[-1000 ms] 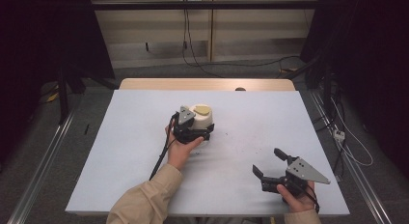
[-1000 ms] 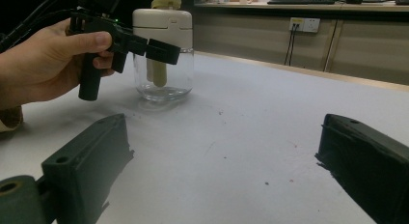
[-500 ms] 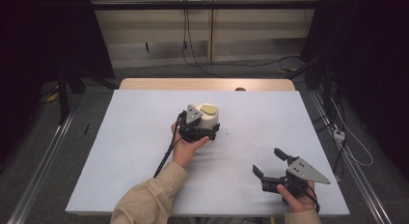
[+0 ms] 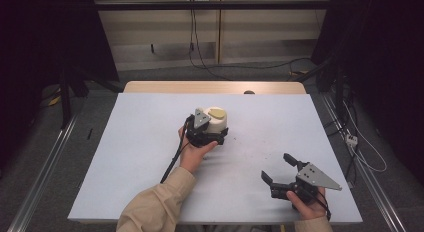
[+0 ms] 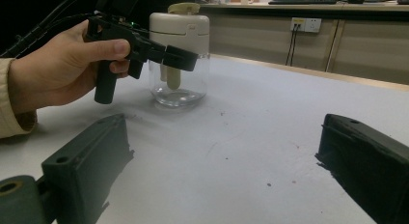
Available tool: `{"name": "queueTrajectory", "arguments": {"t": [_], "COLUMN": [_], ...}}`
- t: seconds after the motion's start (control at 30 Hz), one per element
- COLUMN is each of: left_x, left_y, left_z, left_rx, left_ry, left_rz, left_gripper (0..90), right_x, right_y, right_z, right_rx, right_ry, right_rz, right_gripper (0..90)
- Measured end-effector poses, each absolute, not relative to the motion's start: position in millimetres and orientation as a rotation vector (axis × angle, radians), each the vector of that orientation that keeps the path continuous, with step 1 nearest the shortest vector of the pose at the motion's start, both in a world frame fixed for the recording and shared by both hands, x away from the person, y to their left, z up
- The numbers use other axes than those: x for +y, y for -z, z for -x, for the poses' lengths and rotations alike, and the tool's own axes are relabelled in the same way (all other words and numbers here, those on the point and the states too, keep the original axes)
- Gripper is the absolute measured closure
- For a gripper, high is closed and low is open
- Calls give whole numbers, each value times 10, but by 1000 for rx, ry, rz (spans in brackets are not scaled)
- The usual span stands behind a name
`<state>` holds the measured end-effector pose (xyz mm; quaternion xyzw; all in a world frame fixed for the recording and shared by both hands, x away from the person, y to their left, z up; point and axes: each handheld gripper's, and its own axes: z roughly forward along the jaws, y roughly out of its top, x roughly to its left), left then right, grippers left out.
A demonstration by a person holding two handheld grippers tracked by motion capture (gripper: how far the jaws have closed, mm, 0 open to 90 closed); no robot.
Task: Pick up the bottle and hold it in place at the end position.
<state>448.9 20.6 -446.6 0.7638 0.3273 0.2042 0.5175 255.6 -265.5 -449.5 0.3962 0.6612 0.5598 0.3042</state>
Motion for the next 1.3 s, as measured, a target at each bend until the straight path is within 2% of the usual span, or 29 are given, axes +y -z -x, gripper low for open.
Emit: {"name": "queueTrajectory", "arguments": {"t": [1.3], "left_x": [89], "left_y": [4509], "left_z": [-4563], "left_rx": [765], "left_ry": [-519], "left_rz": [-1843], "left_gripper": [50], "right_x": [-2674], "right_y": [4496], "right_z": [-2549], "right_rx": [1749], "right_ry": [-1480], "right_rz": [-1051], "right_gripper": [34]}}
